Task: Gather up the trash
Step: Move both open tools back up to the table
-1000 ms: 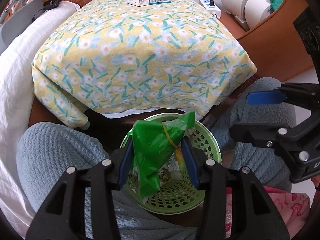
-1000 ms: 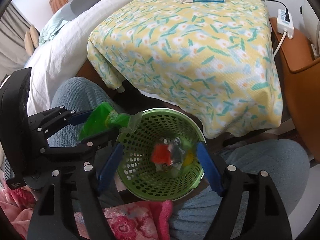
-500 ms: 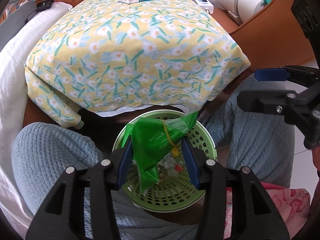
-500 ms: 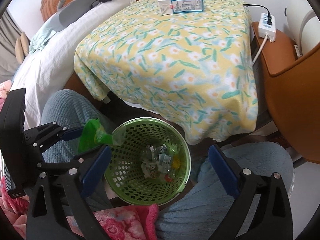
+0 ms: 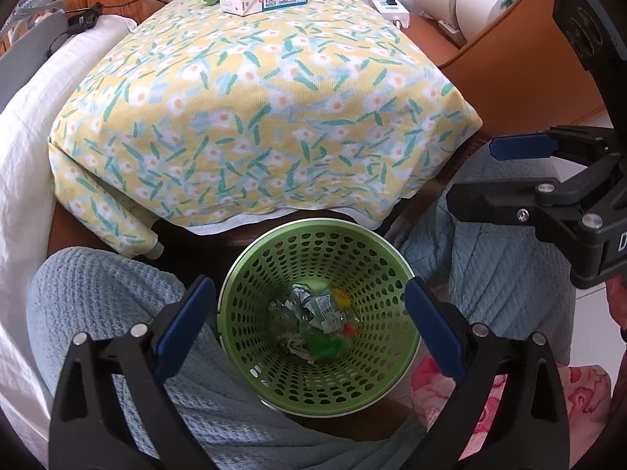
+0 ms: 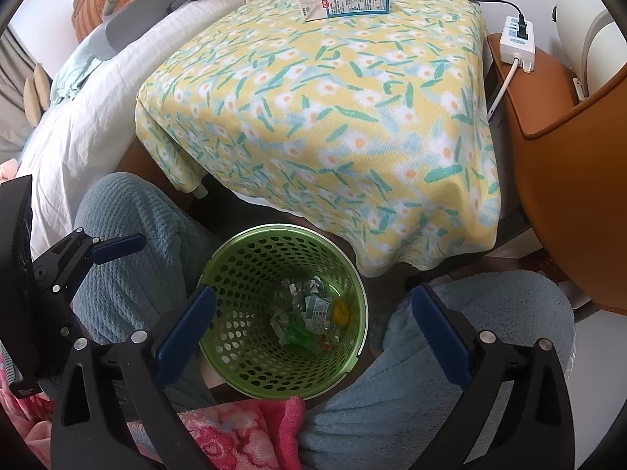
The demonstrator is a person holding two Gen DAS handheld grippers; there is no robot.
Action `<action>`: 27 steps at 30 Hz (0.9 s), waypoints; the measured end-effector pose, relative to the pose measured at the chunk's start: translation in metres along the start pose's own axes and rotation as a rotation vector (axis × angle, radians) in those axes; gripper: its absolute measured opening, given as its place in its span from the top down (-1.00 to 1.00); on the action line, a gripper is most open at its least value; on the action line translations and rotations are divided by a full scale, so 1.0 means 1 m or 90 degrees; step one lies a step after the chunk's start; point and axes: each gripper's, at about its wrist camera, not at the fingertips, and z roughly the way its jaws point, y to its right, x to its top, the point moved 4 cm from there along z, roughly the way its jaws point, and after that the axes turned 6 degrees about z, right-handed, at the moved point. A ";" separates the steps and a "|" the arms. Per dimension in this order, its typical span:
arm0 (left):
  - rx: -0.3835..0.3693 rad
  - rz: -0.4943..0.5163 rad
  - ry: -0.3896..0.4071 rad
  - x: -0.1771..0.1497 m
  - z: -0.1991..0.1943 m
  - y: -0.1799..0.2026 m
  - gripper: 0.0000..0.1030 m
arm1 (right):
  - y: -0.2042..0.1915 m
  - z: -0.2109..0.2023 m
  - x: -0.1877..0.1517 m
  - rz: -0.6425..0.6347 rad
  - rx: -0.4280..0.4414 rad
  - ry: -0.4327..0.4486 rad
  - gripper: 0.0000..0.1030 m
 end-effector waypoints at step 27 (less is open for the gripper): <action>0.099 -0.064 0.098 0.089 -0.030 -0.106 -0.85 | -0.022 -0.009 0.125 -0.028 0.027 0.104 -0.93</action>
